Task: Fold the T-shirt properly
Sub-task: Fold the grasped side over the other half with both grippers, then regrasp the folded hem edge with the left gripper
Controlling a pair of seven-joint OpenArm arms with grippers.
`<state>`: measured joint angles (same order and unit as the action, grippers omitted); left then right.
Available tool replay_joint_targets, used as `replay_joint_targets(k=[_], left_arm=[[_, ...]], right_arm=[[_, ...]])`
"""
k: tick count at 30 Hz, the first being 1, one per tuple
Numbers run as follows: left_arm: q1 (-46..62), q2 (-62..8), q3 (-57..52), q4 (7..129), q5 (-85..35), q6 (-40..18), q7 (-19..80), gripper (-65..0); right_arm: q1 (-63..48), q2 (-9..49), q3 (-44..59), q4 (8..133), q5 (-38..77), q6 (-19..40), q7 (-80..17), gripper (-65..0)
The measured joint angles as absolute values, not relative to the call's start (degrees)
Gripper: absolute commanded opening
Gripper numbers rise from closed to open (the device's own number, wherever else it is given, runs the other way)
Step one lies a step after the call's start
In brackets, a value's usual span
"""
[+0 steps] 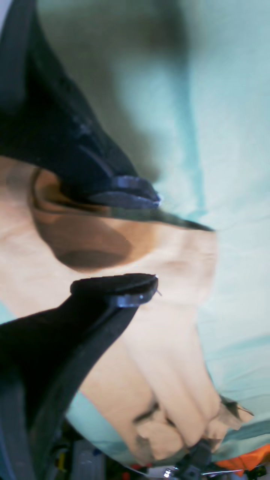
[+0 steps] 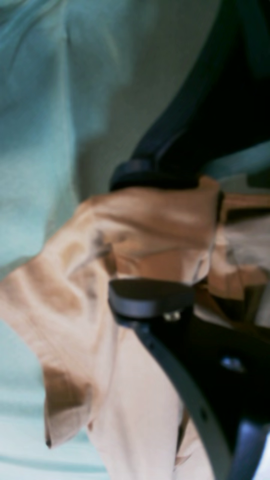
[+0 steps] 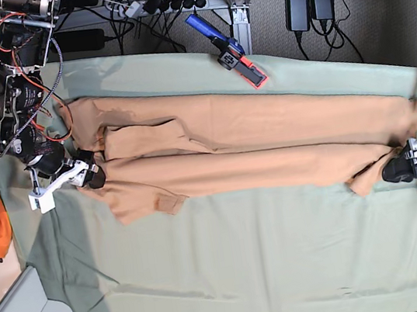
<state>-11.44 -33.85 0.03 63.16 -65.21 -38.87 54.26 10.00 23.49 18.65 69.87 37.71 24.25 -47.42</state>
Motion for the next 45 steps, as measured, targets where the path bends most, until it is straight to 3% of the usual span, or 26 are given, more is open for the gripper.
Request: replay_joint_targets(k=[5,21,41,42,45], left_arm=[[-12.67,-33.85,0.05,63.16,-58.52,-38.92,48.12,-33.4],[-13.32,-33.58,9.8,63.16,-53.17,-39.0,45.56,-33.4],[-15.62,-29.65,9.8,63.18,-53.52,-38.98,48.64,-33.8],[-15.62,-29.65,9.8,63.18,-53.52,-38.98,48.64,-36.3],[-15.57,-29.67,9.8,63.18,-53.43,-38.98,48.66,-52.6]], right_arm=[[10.02,23.51,18.65,69.87,37.71,24.25,-47.42,-29.4],[10.0,23.51,18.65,69.87,37.71,24.25,-47.66,-29.4],[10.02,23.51,18.65,69.91,37.91,24.25,-47.88,-29.4],[10.02,23.51,18.65,69.91,37.91,24.25,-47.88,-29.4],[10.02,23.51,18.65,69.91,37.91,24.25,-47.86,-29.4]])
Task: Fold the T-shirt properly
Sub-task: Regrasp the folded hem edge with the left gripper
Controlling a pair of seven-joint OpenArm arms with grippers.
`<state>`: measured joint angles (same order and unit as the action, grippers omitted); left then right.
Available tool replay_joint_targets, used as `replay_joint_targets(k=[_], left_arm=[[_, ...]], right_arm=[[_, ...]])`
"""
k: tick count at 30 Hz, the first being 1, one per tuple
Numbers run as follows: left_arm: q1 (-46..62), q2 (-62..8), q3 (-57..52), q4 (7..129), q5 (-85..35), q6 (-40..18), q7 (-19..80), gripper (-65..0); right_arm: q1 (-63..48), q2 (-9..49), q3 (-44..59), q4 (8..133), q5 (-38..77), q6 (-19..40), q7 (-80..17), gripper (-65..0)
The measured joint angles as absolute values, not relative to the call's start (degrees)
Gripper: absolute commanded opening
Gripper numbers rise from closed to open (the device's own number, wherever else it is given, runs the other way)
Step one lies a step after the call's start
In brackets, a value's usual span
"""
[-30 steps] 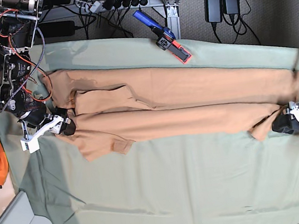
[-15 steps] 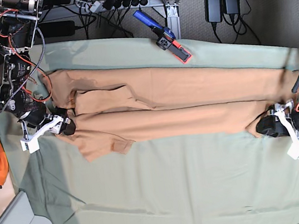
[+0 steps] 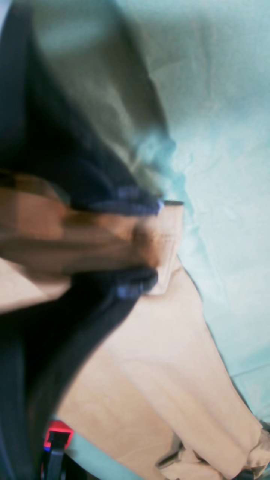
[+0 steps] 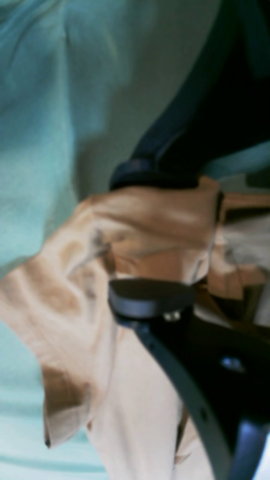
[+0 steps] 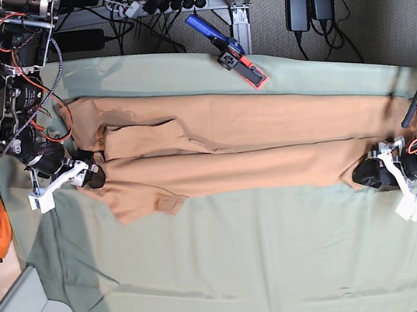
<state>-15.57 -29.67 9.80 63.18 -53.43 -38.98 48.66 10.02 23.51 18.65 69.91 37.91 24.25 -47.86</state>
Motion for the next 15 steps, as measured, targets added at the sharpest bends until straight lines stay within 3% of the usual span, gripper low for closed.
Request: replay_joint_targets(k=[3,15], left_arm=[[-15.59,-29.67,9.8,63.18,-53.54,-38.98,48.66,-64.5],[-15.59,-36.38,9.8,65.3,-62.89,-38.98,53.87,-65.0]], right_arm=[[10.02,23.51,18.65,69.91,37.91,24.25,-47.86,-29.4],[10.02,23.51,18.65,69.91,38.13,24.25,-47.88,-29.4]])
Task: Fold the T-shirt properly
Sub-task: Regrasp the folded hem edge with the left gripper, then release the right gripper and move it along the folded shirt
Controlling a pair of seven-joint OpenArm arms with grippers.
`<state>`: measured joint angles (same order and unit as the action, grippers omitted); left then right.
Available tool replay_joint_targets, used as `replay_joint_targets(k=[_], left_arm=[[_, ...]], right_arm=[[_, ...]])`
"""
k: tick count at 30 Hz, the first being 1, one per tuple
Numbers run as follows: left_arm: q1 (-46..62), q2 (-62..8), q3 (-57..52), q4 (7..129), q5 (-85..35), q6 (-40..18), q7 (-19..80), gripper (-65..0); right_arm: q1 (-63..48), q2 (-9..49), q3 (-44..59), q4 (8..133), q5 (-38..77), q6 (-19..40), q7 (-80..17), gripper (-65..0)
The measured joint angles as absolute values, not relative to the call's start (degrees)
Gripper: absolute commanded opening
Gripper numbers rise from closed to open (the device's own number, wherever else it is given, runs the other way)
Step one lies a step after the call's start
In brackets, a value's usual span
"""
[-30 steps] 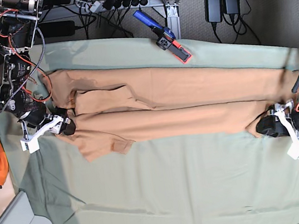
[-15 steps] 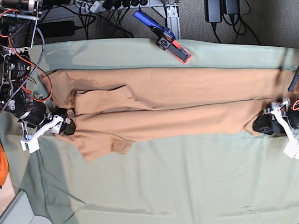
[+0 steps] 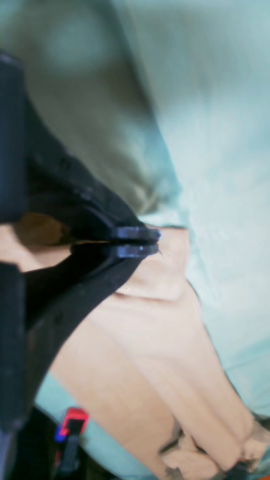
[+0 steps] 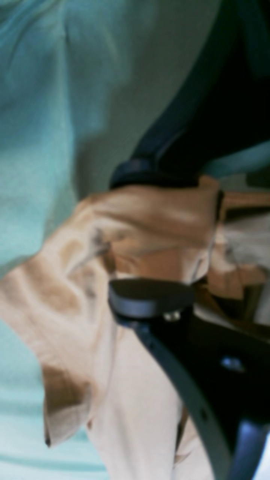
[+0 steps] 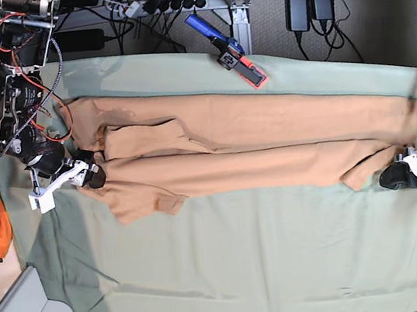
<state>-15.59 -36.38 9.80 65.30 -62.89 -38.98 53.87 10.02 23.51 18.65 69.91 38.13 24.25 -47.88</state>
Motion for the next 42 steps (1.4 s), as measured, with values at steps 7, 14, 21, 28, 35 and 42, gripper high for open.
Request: replay_joint_targets(k=[7,14,21,28,35,42], left_arm=[[-15.59,-36.97,9.8,65.52,-69.41,-38.98,58.7,-65.0],[-15.53,-34.02,9.8,65.52,-55.94,-39.0,51.77,-37.7],[-15.2,-32.84,9.8,65.52,-57.47,-39.0,54.52,-37.0],[-13.28,-32.84,9.8,65.52,-60.03,-38.98,56.99,-37.0],[-12.71,-32.86,9.8,65.52,-60.03,-38.98,55.9,-41.3],[-12.71,-32.88,9.8,65.52,-59.59,-38.98,55.22,-65.0]], right_arm=[[10.02,23.51,18.65,69.91,38.83,24.25,-47.86,-29.4],[10.0,23.51,18.65,69.91,39.09,24.25,-47.86,-29.4],[10.0,23.51,18.65,69.91,39.09,24.25,-47.88,-29.4],[10.0,23.51,18.65,69.91,39.18,24.25,-47.88,-29.4],[10.0,23.51,18.65,69.91,39.2,24.25,-47.88,-29.4],[10.02,23.51,18.65,69.91,39.2,24.25,-47.88,-29.4]])
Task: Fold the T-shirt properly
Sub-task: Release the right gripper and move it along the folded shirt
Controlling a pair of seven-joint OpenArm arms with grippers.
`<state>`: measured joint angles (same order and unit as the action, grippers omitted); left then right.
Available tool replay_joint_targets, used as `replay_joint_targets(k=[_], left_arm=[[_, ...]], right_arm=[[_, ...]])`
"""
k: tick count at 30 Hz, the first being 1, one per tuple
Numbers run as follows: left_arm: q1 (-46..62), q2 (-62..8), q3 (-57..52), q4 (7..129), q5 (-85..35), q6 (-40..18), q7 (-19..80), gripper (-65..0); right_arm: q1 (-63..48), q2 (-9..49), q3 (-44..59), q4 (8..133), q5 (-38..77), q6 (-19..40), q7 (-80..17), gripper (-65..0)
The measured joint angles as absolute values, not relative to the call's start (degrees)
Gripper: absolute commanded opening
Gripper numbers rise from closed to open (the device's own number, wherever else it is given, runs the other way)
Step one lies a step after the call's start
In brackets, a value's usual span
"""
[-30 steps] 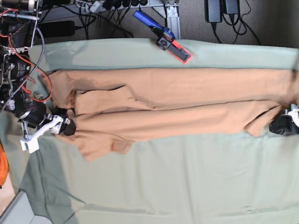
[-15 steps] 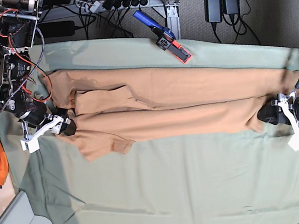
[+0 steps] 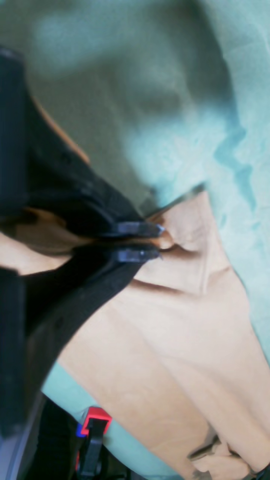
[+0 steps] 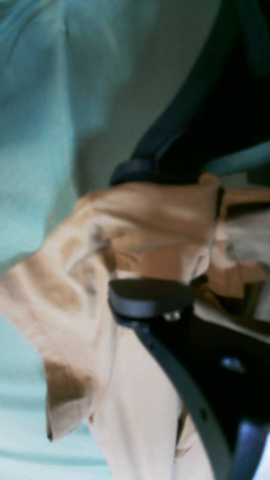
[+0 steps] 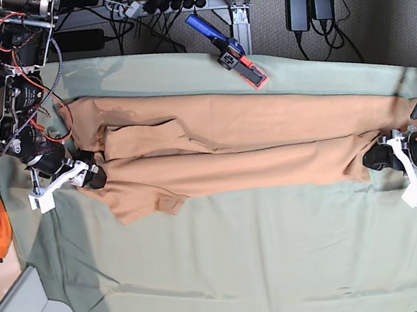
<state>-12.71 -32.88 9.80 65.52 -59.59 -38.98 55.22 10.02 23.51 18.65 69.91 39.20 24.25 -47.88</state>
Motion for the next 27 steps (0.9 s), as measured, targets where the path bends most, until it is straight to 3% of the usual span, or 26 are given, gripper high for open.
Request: replay_joint_targets(k=[11,25,27], left_arm=[[-12.08,-38.57,9.8,65.54,-68.84,-38.98,58.39,-65.0],[-8.01,-39.35,9.8,65.58,-77.23,-38.98,64.53,-65.0],[-7.6,-39.35,9.8,65.58,-77.21,-38.98,64.31,-61.2]], right_arm=[[10.02,23.51,18.65,69.91,39.22,24.25,-47.92,-29.4],[10.02,23.55,23.09,72.99,42.5,24.25,-49.1,-29.4],[10.72,23.64,23.79,73.89,42.76,24.25,-49.15,-29.4]])
